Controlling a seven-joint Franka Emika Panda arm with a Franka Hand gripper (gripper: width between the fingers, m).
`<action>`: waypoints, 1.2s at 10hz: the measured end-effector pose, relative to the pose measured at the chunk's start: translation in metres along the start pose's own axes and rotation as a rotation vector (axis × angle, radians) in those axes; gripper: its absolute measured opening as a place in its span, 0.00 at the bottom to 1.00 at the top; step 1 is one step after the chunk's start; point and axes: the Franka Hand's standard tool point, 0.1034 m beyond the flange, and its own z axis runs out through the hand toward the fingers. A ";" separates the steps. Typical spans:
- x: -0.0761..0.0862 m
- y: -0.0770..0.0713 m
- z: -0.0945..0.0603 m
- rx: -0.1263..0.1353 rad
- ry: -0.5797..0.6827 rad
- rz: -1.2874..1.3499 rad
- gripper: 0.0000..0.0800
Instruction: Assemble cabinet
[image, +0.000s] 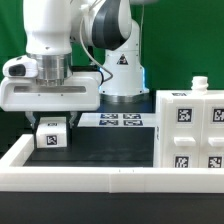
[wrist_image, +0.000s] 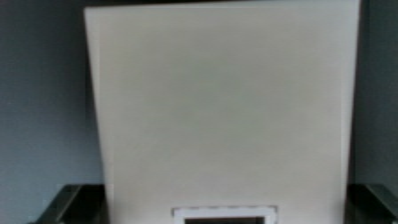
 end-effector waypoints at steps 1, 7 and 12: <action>0.003 -0.015 -0.018 0.008 0.021 0.004 0.70; 0.041 -0.102 -0.100 0.060 0.079 0.146 0.70; 0.047 -0.108 -0.102 0.059 0.083 0.147 0.70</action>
Offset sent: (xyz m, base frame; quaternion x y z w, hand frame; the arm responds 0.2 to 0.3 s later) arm 0.0064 0.0398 0.0420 -0.0242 0.0041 0.0405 0.9989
